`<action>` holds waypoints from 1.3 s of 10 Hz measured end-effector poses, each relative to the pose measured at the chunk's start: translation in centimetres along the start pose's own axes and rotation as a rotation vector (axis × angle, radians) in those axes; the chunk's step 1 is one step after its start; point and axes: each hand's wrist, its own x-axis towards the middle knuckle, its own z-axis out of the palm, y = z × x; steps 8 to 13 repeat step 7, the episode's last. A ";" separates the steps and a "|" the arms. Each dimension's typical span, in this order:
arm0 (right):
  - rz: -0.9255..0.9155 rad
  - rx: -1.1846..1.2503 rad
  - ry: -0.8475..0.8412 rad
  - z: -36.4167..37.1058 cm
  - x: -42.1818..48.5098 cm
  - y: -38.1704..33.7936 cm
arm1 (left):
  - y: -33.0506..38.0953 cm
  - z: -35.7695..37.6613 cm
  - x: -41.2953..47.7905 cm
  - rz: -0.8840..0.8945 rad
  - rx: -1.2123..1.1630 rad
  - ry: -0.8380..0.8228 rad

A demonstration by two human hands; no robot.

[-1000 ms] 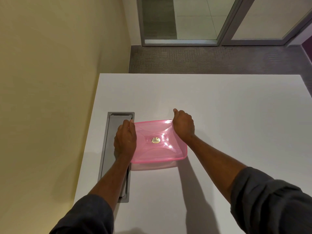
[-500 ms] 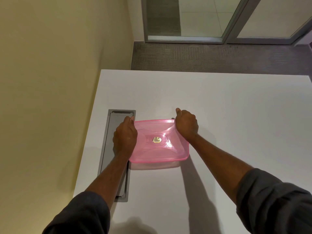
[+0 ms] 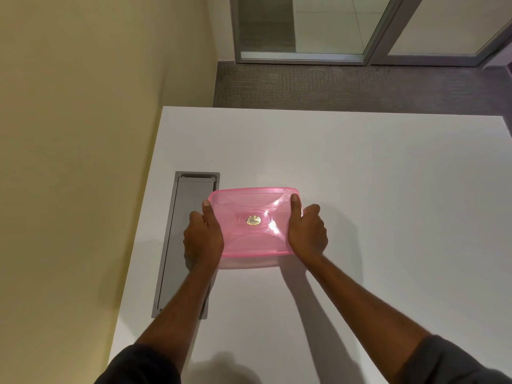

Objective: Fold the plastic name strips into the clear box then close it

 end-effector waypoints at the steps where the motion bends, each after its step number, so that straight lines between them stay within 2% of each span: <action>1: -0.003 0.016 0.011 0.1 0.0 0.0 | 0.0 0.0 0.0 0.028 -0.010 0.025; 3: 0.011 -0.004 0.054 0.1 -0.3 -0.4 | -0.2 0.2 -0.3 0.077 0.019 0.065; 4: 0.014 0.052 0.022 -0.1 -0.1 -0.4 | 0.3 0.0 -0.7 0.077 0.017 0.046; 5: 0.026 0.133 -0.092 -0.6 0.0 -0.4 | 1.0 -0.7 -1.4 0.155 0.068 0.075; 6: -0.058 0.192 -0.195 -2.8 0.6 1.1 | 1.5 -1.1 -1.8 0.428 0.248 0.122; 7: -0.184 0.077 -0.170 -4.8 1.3 3.1 | 1.7 -0.7 -2.1 0.666 0.380 0.112; 13: -0.184 0.077 -0.170 -4.8 1.3 3.1 | 1.7 -0.7 -2.1 0.666 0.380 0.112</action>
